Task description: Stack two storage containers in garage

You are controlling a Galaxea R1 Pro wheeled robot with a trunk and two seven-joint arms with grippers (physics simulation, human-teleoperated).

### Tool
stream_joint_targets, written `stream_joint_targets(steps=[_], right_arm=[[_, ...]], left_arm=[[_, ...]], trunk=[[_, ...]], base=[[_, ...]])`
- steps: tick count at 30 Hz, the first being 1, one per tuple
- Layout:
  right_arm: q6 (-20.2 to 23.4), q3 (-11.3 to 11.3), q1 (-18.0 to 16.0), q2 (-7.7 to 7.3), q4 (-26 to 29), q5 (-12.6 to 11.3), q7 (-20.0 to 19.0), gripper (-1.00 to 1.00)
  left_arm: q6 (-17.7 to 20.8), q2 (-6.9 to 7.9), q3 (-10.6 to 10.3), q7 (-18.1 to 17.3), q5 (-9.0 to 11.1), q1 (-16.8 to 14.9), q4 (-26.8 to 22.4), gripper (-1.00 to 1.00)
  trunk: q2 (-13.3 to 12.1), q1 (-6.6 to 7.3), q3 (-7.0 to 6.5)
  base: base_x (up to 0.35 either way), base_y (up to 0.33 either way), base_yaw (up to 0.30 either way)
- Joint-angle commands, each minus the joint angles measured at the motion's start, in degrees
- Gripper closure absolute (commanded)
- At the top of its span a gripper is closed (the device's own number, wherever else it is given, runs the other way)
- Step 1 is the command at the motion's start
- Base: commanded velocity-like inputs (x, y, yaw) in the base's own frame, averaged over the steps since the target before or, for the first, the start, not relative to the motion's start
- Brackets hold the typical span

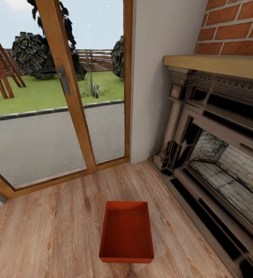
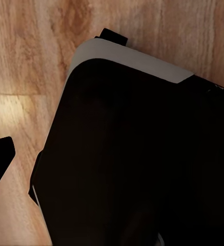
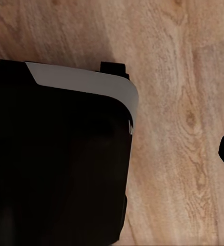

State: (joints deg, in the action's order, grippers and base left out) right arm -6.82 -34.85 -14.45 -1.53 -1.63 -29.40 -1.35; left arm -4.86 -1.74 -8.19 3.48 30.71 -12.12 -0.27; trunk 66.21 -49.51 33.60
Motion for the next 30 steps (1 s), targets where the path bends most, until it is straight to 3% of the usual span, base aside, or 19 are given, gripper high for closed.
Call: stream_joint_targets(steps=[1, 30], right_arm=[[-0.30, -0.48, -0.06, 0.03, -0.16, -0.52, -0.14, -1.00], [-0.30, -0.41, -0.06, -0.06, -0.17, -0.57, -0.14, -1.00]], left_arm=[[-0.15, -0.02, -0.49, 0.21, 0.41, -0.02, 0.01, -1.00], [-0.21, -0.02, -0.51, 0.21, 0.46, -0.01, 0.01, -1.00]], trunk=[[0.03, 0.00, 0.14], [0.03, 0.00, 2.81]], base=[[0.000, 0.000, 0.000], [0.000, 0.000, 0.000]])
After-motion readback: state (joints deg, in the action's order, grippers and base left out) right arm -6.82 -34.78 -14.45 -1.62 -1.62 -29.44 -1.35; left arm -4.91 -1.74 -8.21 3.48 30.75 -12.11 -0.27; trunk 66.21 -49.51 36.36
